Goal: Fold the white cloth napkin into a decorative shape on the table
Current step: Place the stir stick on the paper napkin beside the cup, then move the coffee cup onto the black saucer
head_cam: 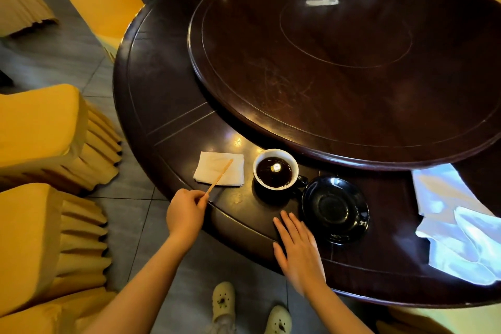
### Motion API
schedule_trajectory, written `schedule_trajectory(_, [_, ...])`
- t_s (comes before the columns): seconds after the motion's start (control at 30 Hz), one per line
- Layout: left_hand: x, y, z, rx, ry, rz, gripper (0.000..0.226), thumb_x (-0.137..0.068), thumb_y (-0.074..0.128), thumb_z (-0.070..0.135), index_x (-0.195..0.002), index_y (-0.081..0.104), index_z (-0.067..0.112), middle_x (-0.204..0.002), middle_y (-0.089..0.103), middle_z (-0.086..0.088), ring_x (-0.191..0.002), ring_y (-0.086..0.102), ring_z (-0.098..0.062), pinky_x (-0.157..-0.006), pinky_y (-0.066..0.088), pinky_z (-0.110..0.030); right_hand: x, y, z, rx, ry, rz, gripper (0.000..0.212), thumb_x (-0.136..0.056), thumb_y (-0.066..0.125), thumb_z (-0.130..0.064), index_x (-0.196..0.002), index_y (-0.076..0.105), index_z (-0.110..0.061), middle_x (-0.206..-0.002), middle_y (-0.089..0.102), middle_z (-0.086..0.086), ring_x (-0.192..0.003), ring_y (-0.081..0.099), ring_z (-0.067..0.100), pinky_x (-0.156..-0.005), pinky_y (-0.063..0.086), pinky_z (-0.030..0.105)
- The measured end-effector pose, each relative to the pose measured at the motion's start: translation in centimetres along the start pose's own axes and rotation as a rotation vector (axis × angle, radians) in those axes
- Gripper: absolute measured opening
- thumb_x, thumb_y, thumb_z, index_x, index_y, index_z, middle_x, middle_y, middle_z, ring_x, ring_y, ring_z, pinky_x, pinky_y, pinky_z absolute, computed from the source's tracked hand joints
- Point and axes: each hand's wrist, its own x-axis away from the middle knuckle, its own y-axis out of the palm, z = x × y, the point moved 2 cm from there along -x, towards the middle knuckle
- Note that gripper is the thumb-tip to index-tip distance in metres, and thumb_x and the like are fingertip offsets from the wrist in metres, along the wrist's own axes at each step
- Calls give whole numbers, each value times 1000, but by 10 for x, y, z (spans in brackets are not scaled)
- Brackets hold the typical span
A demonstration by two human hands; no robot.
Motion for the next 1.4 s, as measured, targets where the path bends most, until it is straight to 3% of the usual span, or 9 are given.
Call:
schedule_trajectory(0.33, [1, 21, 1, -19, -31, -29, 18, -89, 56, 20, -92, 68, 8, -90, 64, -12, -77, 58, -24, -61, 38, -30, 0, -2, -1, 3, -4, 10, 52, -90, 35, -41, -137, 39, -21, -145, 43, 2, -137, 22, 14, -110, 19, 34])
schedule_trajectory(0.6, [15, 27, -1, -31, -26, -66, 23, -89, 56, 19, -108, 58, 7, -98, 60, -13, -87, 57, -28, -71, 49, -39, 0, -1, -1, -4, -13, 23, 52, -90, 35, -40, -138, 37, -21, -146, 41, 3, -138, 21, 14, -111, 18, 34])
schedule_trajectory(0.8, [36, 37, 21, -70, 298, -46, 37, -87, 59, 17, -121, 52, 5, -113, 59, -14, -105, 54, -30, -82, 50, -41, -1, -3, 1, -115, -18, 51, 51, -91, 35, -41, -139, 36, -23, -147, 39, 1, -138, 20, 12, -114, 18, 29])
schedule_trajectory(0.9, [39, 58, 30, -171, 458, -151, 51, -87, 58, 25, -132, 44, 6, -137, 48, -17, -126, 44, -34, -102, 38, -44, -6, -11, -1, -178, -21, 117, 45, -89, 34, -37, -127, 53, -20, -138, 51, 3, -133, 38, 18, -109, 26, 31])
schedule_trajectory(0.97, [39, 71, 30, -285, 493, -215, 57, -89, 46, 39, -138, 37, 9, -147, 36, -15, -136, 32, -33, -109, 29, -47, -13, -20, -1, -274, -4, 170, 41, -89, 35, -33, -109, 66, -15, -123, 63, 6, -123, 50, 19, -110, 31, 28])
schedule_trajectory(1.07, [38, 85, 20, -458, 531, -290, 64, -87, 25, 52, -136, 40, 14, -143, 43, -11, -132, 39, -29, -103, 34, -49, -21, -46, 4, -382, -6, 272, 32, -91, 40, -29, -95, 68, -15, -95, 70, 1, -95, 58, 14, -87, 48, 32])
schedule_trajectory(1.17, [37, 90, 9, -533, 558, -299, 64, -92, 12, 54, -136, 38, 16, -143, 44, -9, -135, 33, -27, -110, 26, -45, -39, -75, 15, -415, 121, 330, 22, -91, 49, -27, -106, 62, -16, -94, 67, 2, -89, 60, 17, -77, 51, 31])
schedule_trajectory(1.3, [37, 91, 9, -549, 534, -320, 67, -93, 3, 53, -137, 34, 14, -144, 42, -11, -135, 20, -24, -106, 12, -43, -77, -91, 35, -327, 291, 76, 43, -88, 56, -26, -129, 44, -15, -120, 53, 7, -109, 54, 25, -83, 49, 39])
schedule_trajectory(1.4, [38, 89, 11, -546, 521, -328, 67, -94, 3, 53, -137, 34, 13, -143, 44, -12, -135, 24, -25, -106, 12, -43, -96, -93, 41, -245, 250, -133, 40, -90, 54, -28, -127, 45, -15, -120, 55, 11, -109, 55, 29, -83, 47, 40])
